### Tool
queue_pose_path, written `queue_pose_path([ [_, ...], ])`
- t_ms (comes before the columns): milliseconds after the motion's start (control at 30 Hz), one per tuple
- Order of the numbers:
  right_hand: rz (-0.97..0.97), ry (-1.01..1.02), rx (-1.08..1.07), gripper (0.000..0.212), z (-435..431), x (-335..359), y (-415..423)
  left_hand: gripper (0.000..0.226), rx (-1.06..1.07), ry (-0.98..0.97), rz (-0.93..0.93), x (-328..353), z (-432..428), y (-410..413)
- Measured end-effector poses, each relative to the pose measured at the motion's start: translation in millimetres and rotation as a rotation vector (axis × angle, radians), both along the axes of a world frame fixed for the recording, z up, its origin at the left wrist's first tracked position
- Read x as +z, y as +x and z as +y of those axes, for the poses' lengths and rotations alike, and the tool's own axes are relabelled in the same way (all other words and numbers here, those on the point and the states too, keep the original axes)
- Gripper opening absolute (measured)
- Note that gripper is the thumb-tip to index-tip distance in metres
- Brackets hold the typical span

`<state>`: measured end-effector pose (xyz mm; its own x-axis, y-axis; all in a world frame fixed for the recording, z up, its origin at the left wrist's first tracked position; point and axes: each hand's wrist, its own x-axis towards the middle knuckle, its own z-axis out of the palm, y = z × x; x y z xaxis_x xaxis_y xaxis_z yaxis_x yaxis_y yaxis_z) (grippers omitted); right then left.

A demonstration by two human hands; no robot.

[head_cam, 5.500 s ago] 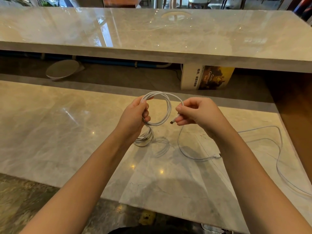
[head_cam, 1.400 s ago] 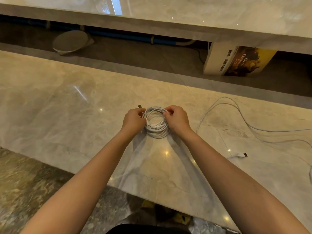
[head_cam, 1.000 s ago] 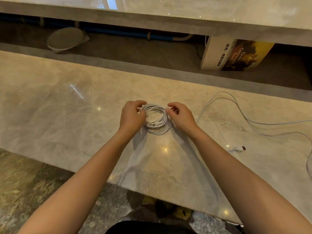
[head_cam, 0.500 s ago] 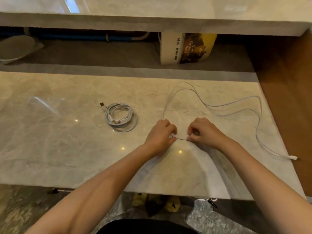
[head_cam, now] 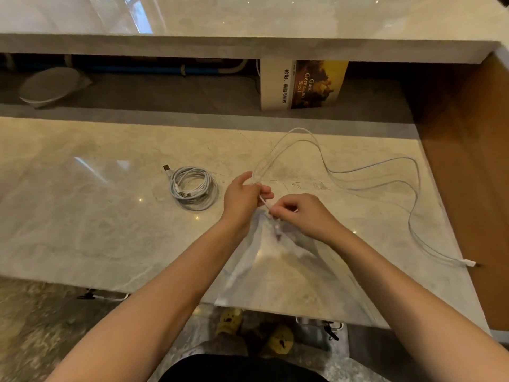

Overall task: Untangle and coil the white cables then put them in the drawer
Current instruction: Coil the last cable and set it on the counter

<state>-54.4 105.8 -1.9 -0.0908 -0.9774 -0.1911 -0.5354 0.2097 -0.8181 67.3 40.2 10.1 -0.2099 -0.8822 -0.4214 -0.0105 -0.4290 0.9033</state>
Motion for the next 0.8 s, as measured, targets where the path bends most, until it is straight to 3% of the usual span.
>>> queue_pose_path([
  [133, 0.319, -0.283, -0.116, 0.030, -19.5, 27.0, -16.3, 0.026, -0.031, -0.204, -0.098, 36.1, -7.0, 15.2],
  [200, 0.424, -0.371, -0.060, 0.041, -35.6, 47.9, -15.2, 0.014, -0.123, -0.222, -0.079, 56.2, -9.0, 24.5],
  [267, 0.381, -0.371, 0.047, 0.044, -51.6, 64.4, -5.6, 0.014, -0.202, -0.186, 0.038, 77.1, -11.4, 32.8],
  [400, 0.185, -0.395, 0.061, 0.030, -71.1, 76.3, 8.5, 0.019, -0.305, -0.056, 0.296, 105.2, -25.6, 51.7],
  [633, 0.132, -0.218, 0.075, 0.022, -92.1, 68.1, 17.2, 0.018, -0.337, 0.037, 0.602, 133.5, -44.0, 83.6],
  [800, 0.091, -0.116, 0.070, 0.038, -93.4, 58.3, 22.3, 0.023, -0.279, -0.061, 0.852, 136.8, -62.1, 92.7],
])
